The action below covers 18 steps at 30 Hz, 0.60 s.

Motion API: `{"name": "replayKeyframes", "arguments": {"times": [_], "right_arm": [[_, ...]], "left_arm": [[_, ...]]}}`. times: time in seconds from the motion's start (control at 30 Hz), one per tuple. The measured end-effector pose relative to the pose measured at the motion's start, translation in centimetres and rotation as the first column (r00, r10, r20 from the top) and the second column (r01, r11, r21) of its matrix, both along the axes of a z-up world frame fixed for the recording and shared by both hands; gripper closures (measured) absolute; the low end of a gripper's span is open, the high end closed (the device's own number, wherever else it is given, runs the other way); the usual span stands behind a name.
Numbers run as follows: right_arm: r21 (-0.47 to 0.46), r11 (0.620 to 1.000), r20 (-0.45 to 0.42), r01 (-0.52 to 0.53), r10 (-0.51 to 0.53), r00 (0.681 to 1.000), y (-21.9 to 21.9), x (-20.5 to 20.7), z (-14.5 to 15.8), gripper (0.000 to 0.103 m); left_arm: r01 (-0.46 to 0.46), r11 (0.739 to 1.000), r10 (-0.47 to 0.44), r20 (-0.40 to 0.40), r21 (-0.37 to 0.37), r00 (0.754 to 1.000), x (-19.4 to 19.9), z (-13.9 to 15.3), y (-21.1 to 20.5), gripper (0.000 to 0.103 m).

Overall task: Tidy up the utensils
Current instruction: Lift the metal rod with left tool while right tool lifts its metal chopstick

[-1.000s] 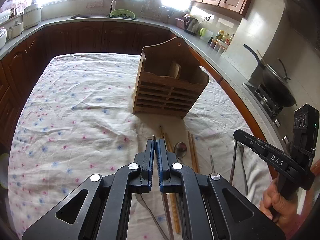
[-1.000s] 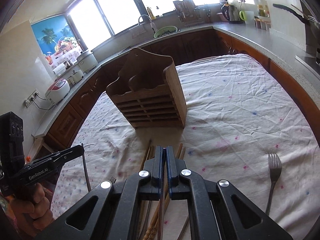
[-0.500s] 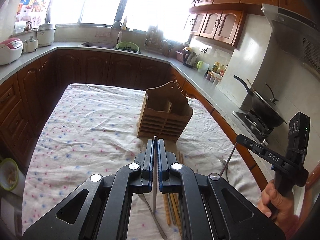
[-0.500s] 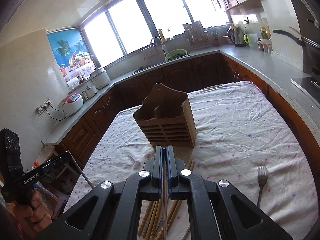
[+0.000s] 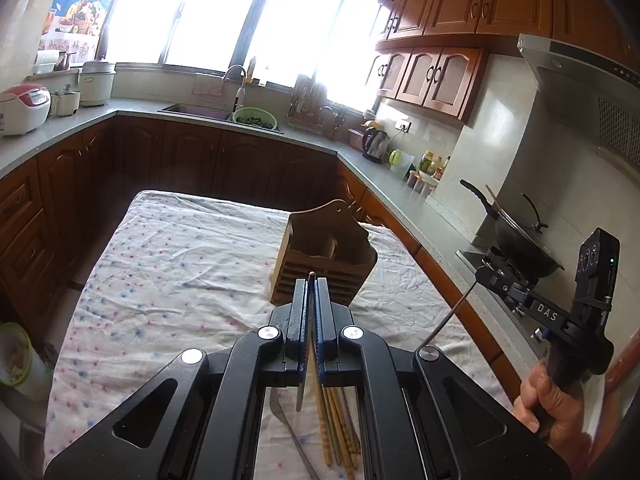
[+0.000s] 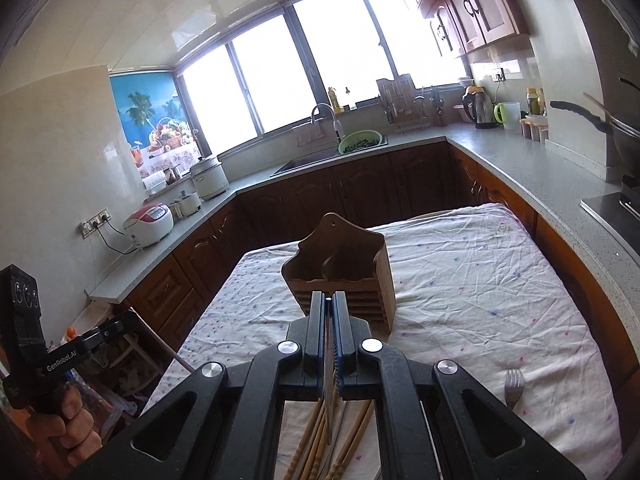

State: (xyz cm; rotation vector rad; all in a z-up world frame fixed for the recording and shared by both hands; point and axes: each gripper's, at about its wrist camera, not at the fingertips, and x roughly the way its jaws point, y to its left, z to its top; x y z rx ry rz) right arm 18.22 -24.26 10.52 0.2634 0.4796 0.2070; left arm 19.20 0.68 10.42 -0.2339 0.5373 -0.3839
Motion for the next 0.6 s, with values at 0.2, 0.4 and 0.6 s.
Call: {"name": "replayKeyframes", "arguments": {"times": [0.2,0.4,0.6], "right_arm": [[-0.004,1.000,0.042,0.008,-0.008,0.999,-0.1,1.7,1.5,0.100],[-0.011,1.000,0.085,0.028,-0.027,0.996,-0.5,3.8,3.1,0.100],[0.002,0.998,0.128,0.061,-0.060,0.990,-1.4,6.0,4.7,0.100]], "left_arm": [[-0.001,1.000,0.001,0.029,-0.017,1.000,1.2,1.3,0.1,0.101],[0.001,1.000,0.001,0.065,-0.027,0.998,3.5,2.8,-0.4,0.101],[0.003,0.999,0.001,0.111,-0.038,0.994,6.4,4.8,-1.1,0.101]]}}
